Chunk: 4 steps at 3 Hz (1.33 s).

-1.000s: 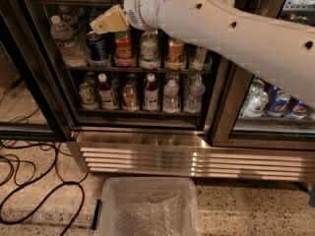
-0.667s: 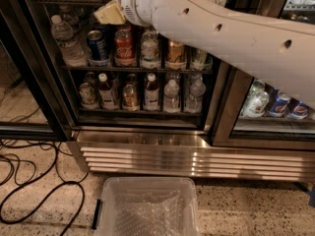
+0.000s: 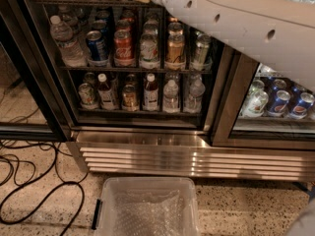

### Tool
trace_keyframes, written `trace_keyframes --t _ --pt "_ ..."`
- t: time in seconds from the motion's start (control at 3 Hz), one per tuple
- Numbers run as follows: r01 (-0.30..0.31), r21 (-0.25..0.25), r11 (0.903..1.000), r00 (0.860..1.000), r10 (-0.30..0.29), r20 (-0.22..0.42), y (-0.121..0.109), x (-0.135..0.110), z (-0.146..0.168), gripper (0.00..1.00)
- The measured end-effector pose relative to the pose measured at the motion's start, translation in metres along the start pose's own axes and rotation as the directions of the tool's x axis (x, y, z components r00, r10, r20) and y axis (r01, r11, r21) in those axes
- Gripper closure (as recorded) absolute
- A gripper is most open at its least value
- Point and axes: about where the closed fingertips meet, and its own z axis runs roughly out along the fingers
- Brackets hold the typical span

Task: Pick orange can from top shelf of fridge

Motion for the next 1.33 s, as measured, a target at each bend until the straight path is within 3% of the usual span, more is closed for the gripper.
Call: trace_keyframes --t 0.33,0.67,1.33 --pt "0.007 0.091 0.9958 0.999 -0.002 -0.052 -0.024 0.007 0.007 0.30" --pt "0.011 0.155 0.9878 0.995 0.005 -0.101 -0.029 0.019 0.004 0.28" --pt "-0.019 0.147 0.9889 0.995 0.033 -0.096 -0.007 0.024 0.013 0.25"
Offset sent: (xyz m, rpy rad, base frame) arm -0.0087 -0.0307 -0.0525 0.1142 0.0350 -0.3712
